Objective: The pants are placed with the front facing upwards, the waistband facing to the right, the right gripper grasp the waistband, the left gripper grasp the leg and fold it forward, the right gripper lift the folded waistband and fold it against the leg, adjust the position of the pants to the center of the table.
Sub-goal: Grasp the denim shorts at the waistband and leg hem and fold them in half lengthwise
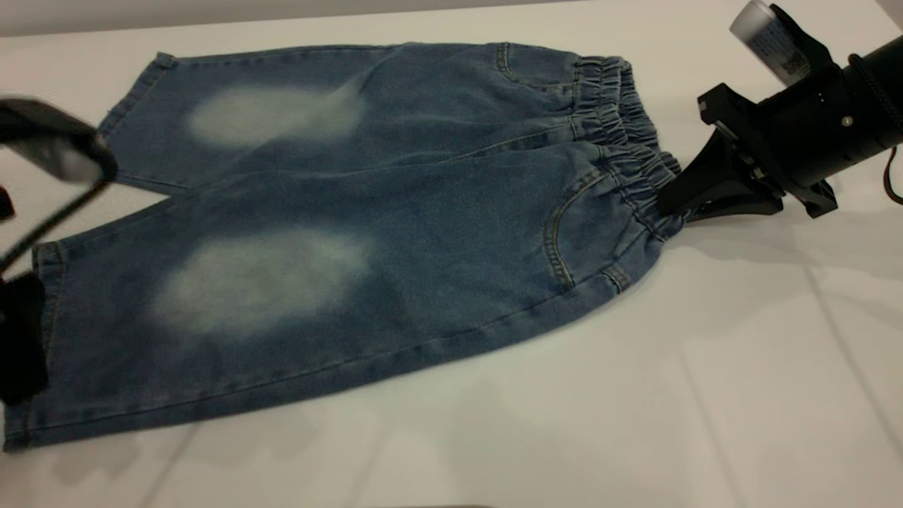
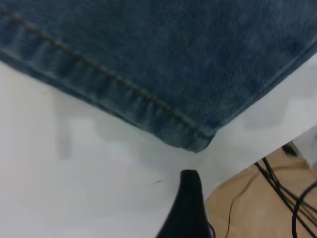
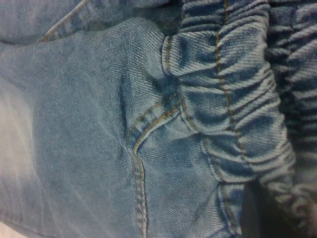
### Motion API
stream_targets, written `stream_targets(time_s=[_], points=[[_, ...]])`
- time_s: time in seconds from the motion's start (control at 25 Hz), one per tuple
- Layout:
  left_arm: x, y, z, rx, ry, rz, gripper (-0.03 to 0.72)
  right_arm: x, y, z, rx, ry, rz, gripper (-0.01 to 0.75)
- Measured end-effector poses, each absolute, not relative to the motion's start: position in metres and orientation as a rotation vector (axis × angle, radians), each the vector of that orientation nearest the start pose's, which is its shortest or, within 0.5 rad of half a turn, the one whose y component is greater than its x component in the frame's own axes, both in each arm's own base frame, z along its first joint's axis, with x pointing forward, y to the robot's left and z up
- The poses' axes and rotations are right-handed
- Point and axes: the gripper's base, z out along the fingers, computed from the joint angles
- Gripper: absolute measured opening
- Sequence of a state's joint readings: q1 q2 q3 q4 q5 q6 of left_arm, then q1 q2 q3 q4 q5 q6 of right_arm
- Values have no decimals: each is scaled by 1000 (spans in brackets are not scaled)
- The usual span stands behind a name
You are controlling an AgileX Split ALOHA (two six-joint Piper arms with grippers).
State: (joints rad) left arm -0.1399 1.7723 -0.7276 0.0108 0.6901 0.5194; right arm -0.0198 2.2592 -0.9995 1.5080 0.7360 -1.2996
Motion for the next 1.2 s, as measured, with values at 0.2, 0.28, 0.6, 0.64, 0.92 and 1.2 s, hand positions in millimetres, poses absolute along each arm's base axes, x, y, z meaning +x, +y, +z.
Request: stream_targets(time_s=[0.2, 0.28, 0.6, 0.64, 0.92, 1.2], points=[[251, -35, 90, 1129, 3025, -20, 586, 351, 54, 31, 116, 2672, 1066, 39], [252, -35, 84, 1170, 3015, -17, 586, 351, 54, 31, 119, 2671, 1067, 39], [256, -32, 70, 1302, 2968, 32, 586, 352, 54, 31, 135, 2664, 1070, 40], [255, -32, 69, 1306, 2972, 29, 586, 352, 54, 31, 135, 2664, 1070, 40], [256, -39, 64, 1361, 2905, 49, 586, 352, 54, 31, 135, 2663, 1070, 41], [229, -46, 50, 1508, 2756, 82, 586, 352, 54, 31, 132, 2663, 1069, 41]])
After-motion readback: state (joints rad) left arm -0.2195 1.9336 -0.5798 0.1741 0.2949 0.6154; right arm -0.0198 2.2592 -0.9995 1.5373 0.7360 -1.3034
